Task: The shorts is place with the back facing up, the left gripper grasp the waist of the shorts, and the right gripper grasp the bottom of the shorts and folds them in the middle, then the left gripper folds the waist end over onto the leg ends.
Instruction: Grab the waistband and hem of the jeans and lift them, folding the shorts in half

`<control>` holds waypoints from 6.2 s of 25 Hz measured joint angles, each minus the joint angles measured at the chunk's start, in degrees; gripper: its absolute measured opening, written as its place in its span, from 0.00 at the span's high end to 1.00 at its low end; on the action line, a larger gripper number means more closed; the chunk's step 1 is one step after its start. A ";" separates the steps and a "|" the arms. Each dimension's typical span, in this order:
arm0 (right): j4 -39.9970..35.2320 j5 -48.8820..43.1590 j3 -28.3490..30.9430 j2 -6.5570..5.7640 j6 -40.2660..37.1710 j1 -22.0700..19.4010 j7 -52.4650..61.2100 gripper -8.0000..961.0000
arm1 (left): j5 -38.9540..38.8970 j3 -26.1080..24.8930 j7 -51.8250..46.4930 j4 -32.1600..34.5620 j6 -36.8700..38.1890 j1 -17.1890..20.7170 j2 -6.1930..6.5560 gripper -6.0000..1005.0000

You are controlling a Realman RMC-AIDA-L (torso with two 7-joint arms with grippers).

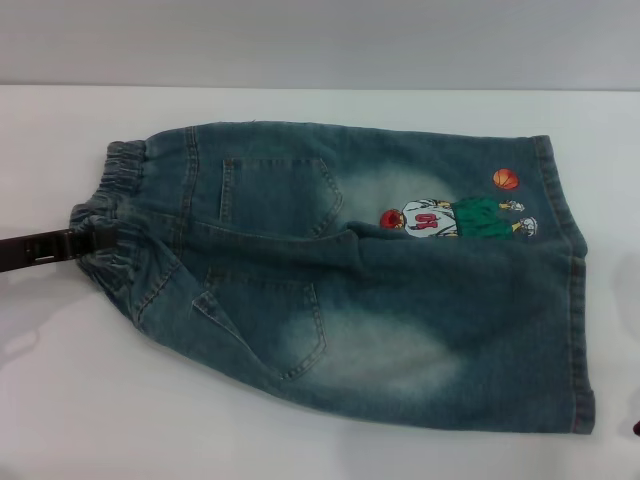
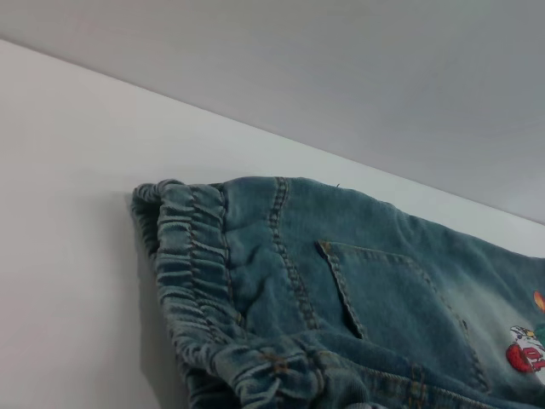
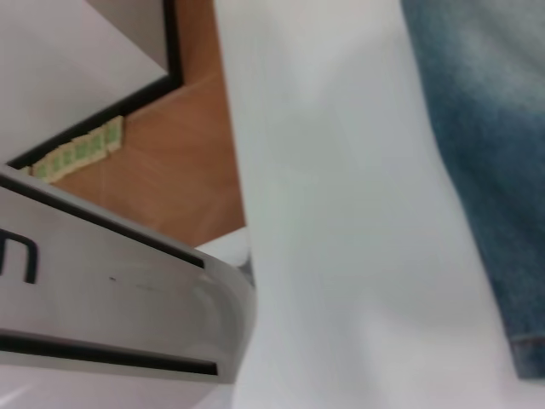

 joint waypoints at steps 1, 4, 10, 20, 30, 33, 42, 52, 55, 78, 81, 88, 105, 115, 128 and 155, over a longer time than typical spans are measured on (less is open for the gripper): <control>0.00 -0.15 0.02 -0.01 0.51 -0.02 0.01 0.23 | 0.00 0.00 0.00 0.00 0.00 -0.01 0.01 0.95; 0.00 -0.31 0.09 -0.01 2.13 -0.07 0.35 0.23 | 0.00 0.00 -0.12 -0.01 0.00 -0.08 0.00 0.95; 0.42 -1.00 -0.15 -0.01 4.25 -0.05 0.65 0.23 | 0.00 0.00 -0.31 -0.01 0.00 -0.41 -0.02 0.95; 2.76 -2.58 -0.60 0.67 8.26 0.57 0.74 0.23 | 0.01 0.00 -0.27 0.00 0.00 -1.06 -0.19 0.95; 2.52 -2.62 -0.65 1.94 8.79 1.43 0.49 0.23 | 0.01 0.00 -0.38 0.00 0.00 -1.30 -0.23 0.95; 2.75 -2.62 -0.69 1.96 8.98 1.82 0.49 0.23 | 0.01 0.00 -0.39 0.00 0.03 -1.14 -0.23 0.95; 2.90 -4.51 -0.70 3.19 9.57 2.91 0.77 0.23 | 0.01 0.00 -0.12 -0.03 0.00 -1.27 -0.26 0.95; 3.88 -4.95 -0.69 3.50 9.64 3.74 0.82 0.23 | 0.01 0.00 -0.14 0.00 0.09 -1.34 -0.31 0.95; 3.89 -5.64 -0.69 3.67 9.75 3.87 0.83 0.23 | 0.01 0.00 -0.20 0.00 0.22 -1.32 -0.21 0.95; 3.89 -5.76 -0.61 5.15 9.96 6.01 0.66 0.24 | 0.01 0.43 0.11 -0.41 0.08 -1.15 -0.23 0.95; 3.72 -5.63 -0.35 5.46 9.86 6.41 0.66 0.24 | 0.01 0.41 0.17 -0.34 0.08 -0.94 -0.24 0.95; 3.68 -4.75 -0.69 6.04 9.73 7.37 0.52 0.25 | 0.01 -0.01 0.84 -0.42 0.11 -0.76 -0.29 0.95; 4.40 -5.09 -0.95 7.05 11.98 8.01 0.12 0.31 | 0.01 0.00 0.90 -0.42 0.45 -0.65 -0.14 0.95; 4.40 -5.26 -2.60 7.47 14.14 7.99 -0.52 0.56 | 0.01 0.00 0.90 -0.42 0.57 -0.66 0.03 0.95; 3.45 -3.40 -1.43 7.15 13.55 7.26 -1.45 0.99 | 0.01 0.00 0.90 -0.15 0.80 -0.48 0.04 0.95; -5.31 24.98 27.28 5.10 22.53 -5.22 -5.13 0.99 | -12.83 -0.36 0.61 1.48 -1.11 -1.63 -0.48 0.94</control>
